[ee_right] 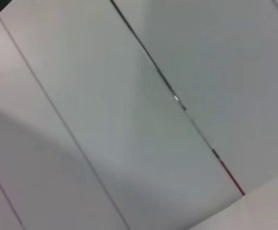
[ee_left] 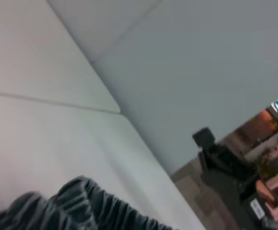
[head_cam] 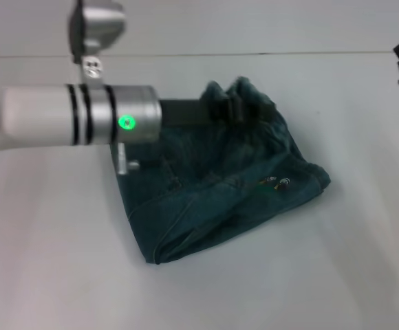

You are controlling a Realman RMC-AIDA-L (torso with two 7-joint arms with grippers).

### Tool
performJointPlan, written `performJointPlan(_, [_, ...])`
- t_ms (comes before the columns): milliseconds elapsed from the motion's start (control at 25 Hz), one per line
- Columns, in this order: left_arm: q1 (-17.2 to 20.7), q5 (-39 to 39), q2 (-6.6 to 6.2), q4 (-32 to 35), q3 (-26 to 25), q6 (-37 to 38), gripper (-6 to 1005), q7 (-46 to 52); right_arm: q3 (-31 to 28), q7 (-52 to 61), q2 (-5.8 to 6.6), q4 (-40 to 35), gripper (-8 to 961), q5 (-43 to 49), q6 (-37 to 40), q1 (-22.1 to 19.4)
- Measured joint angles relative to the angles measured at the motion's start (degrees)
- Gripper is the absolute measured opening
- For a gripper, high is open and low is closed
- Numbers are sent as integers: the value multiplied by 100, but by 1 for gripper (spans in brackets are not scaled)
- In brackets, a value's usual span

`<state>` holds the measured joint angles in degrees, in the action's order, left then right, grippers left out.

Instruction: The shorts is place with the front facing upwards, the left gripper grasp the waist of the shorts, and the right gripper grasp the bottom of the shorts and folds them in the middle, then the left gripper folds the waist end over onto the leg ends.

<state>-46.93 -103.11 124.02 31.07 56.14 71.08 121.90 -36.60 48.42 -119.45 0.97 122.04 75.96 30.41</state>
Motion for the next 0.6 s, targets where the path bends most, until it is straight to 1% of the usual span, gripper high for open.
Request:
performJointPlan(120, [-257, -15, 4, -393, 106, -129, 94, -104, -109, 22, 1, 0, 44, 2, -80, -10])
performJointPlan(320, [-340, 80, 42, -454, 354, -274, 97, -124, -112, 4, -2, 0, 48, 10, -176, 16])
performJointPlan(520, [-325, 112, 44, -461, 368, -341, 272, -150, -46, -17, -15, 24, 52, 45, -369, 68])
performJointPlan(600, [-280, 171, 45, -435, 353, -315, 375, -236, 27, -10, -16, 38, 53, 54, -403, 92])
